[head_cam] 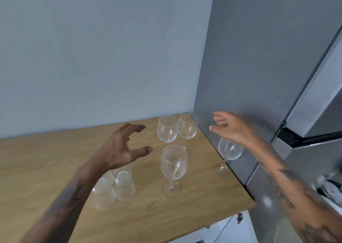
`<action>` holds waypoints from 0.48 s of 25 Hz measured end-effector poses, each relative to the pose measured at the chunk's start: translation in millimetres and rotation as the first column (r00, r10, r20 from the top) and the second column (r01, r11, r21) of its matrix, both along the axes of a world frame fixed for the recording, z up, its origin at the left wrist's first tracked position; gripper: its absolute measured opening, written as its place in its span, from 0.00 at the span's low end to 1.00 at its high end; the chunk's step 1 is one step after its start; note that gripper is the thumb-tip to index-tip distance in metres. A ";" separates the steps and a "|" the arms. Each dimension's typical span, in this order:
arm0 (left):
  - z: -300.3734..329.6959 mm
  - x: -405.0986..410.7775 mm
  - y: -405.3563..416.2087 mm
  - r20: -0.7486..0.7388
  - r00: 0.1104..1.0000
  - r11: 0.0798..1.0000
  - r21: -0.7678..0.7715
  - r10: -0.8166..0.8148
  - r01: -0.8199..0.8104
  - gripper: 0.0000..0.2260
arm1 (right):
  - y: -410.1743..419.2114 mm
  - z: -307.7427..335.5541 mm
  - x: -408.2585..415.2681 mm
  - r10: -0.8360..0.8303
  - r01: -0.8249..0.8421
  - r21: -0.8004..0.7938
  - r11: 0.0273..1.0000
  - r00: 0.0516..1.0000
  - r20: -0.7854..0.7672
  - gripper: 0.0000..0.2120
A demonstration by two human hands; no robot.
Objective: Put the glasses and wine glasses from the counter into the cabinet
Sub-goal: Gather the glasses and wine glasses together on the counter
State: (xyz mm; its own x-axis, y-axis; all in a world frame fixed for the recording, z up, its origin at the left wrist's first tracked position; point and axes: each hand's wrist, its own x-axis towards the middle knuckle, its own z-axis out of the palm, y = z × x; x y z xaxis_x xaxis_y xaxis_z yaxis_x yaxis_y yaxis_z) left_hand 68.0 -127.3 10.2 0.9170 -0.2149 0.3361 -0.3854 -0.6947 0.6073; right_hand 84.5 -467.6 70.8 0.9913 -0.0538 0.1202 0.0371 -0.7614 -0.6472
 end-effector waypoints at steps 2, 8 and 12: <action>12.0 16.2 -54.9 -0.137 0.990 0.987 0.154 -0.031 0.052 0.42 | -36.3 -8.1 31.0 -0.100 0.081 -0.216 0.973 0.992 -0.075 0.30; -16.5 28.2 -125.4 -0.322 0.942 0.905 0.422 0.093 0.055 0.54 | -75.5 -56.3 59.2 -0.083 -0.045 -0.508 0.860 0.970 -0.227 0.40; -31.0 25.6 -117.9 -0.353 0.925 0.928 0.372 0.137 0.004 0.47 | -66.5 -72.4 66.9 -0.008 -0.120 -0.505 0.855 0.970 -0.243 0.34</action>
